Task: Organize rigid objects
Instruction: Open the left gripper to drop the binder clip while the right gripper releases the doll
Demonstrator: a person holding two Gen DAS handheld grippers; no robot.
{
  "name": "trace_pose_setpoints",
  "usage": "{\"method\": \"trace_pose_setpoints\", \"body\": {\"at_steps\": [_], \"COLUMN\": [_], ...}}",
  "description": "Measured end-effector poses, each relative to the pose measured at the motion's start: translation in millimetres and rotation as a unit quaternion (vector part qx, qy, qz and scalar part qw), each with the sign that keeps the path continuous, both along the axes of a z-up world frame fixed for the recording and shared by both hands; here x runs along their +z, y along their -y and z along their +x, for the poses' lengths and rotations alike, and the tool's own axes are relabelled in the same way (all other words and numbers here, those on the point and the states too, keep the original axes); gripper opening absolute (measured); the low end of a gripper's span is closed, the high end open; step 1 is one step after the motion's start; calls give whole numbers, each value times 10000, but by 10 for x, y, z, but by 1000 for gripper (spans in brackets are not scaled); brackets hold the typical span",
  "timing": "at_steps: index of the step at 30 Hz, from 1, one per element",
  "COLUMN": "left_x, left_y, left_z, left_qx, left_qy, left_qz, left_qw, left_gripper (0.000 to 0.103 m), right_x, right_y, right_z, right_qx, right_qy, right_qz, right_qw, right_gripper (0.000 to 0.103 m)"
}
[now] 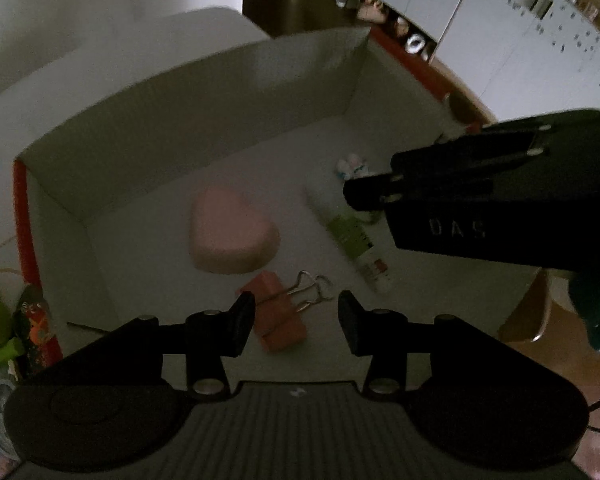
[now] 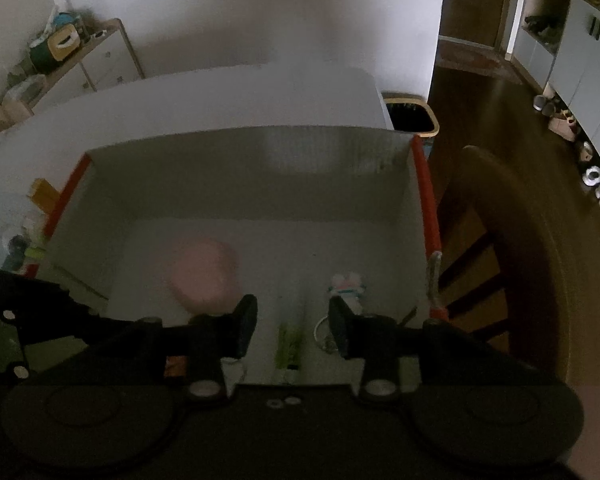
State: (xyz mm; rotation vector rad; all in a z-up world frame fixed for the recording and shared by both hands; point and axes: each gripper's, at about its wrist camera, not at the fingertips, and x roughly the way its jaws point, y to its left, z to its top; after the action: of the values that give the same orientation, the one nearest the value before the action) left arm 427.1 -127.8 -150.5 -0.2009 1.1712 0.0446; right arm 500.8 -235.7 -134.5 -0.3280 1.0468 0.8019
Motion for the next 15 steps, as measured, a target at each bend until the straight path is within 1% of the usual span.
{"method": "trace_pose_setpoints", "body": {"at_steps": [2,5,7,10,12,15], "left_x": [92,199,287,372,435,545], "left_y": [30,35,19,-13,-24,-49], "left_z": [-75,-149,-230,-325,-395,-513], "left_qx": [-12,-7,27,149,209,261], "left_qy": [128,425,579,720,832,1000], "left_qz": [-41,43,20,-12,25,57], "left_qw": [9999,9991,9983,9973,9963,9946], "left_gripper": [44,44,44,44,44,44], "right_x": [54,126,179,257,300,366], "right_y": [38,85,106,147,172,203], "right_z": [-33,-99,-151,-220,-254,-315], "right_qx": [-30,-3,22,24,0,-50], "right_qy": [47,69,160,213,233,299], "right_qz": [43,149,182,293,353,413], "right_qw": [10000,9999,9997,9993,9991,9987], "right_gripper": [42,45,48,52,57,61]}}
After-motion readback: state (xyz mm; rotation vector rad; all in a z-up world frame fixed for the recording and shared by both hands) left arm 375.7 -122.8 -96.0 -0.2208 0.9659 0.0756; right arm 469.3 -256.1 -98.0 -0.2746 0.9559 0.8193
